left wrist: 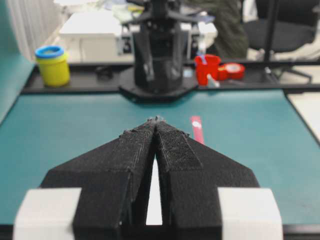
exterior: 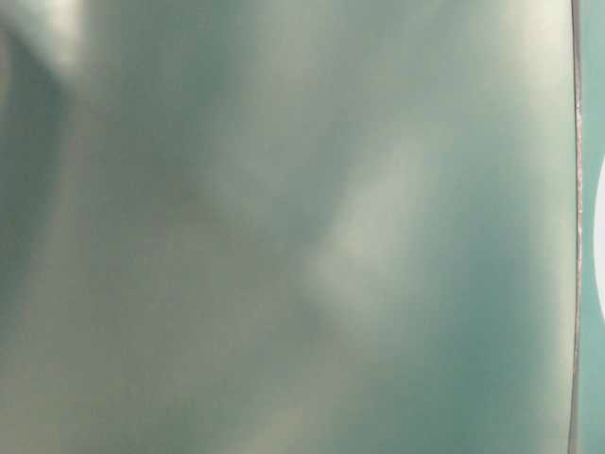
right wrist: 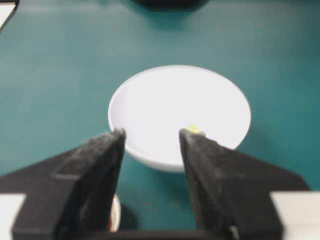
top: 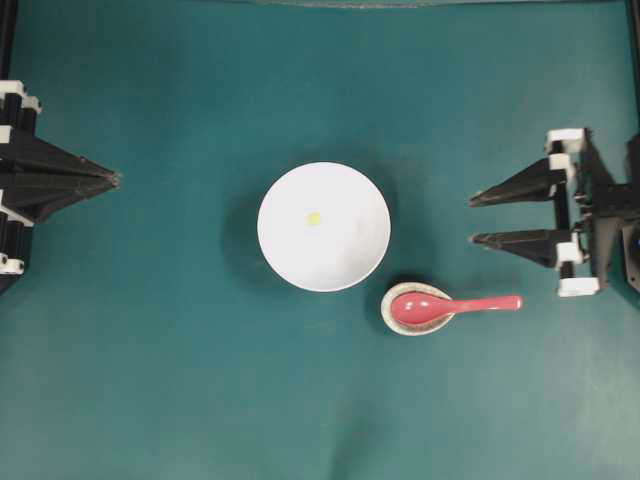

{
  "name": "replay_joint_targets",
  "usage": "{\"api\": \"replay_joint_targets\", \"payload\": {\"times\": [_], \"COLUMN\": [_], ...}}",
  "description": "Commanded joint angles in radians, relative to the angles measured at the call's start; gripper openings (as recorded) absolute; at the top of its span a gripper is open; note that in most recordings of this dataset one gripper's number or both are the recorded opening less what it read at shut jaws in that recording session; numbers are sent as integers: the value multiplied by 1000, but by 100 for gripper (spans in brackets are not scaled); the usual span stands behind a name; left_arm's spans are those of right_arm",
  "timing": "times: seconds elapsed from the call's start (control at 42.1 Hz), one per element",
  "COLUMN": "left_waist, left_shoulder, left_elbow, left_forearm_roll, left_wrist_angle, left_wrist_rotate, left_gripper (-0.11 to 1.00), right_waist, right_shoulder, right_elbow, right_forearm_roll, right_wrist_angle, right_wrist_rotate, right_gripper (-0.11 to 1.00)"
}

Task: Scoop the yellow hexagonal prism block from the bowl with a spoon using the right arm.
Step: 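Move the right gripper to the red spoon handle and close on it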

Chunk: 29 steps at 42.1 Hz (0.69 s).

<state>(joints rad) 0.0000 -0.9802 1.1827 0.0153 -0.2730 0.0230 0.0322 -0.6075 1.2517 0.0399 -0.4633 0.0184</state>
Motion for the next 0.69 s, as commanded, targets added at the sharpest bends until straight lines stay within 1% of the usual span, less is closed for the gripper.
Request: {"api": "replay_joint_targets", "payload": {"times": [0.0,0.166,0.285,0.356,0.57,0.618,0.665], "left_waist": [2,2,0,0,2,2,2], "left_shoulder": [9,11,9,11,11,11,11], "left_elbow": [-12,-12,-12,-12,-12,-12,-12], "left_forearm_roll": [3,5,3,3,3,3,3], "left_wrist_angle": [-5,-5,0,2,6,6,6], "left_wrist_rotate": [2,2,2,2,2,2,2], "left_gripper": [0,0,0,0,0,0,0], "right_waist": [25,81,141,183,350,383,407], "right_shoulder": [60,153,219,259,413,451,483], "right_elbow": [2,28,55,74,112,114,112], "right_forearm_roll": [17,55,110,155,325,357,377], "right_wrist_angle": [-72,-184,-285,-347,-543,-575,-598], "right_wrist_rotate": [2,2,2,3,3,5,11], "right_gripper": [53,53,53,53,53,54,53]}}
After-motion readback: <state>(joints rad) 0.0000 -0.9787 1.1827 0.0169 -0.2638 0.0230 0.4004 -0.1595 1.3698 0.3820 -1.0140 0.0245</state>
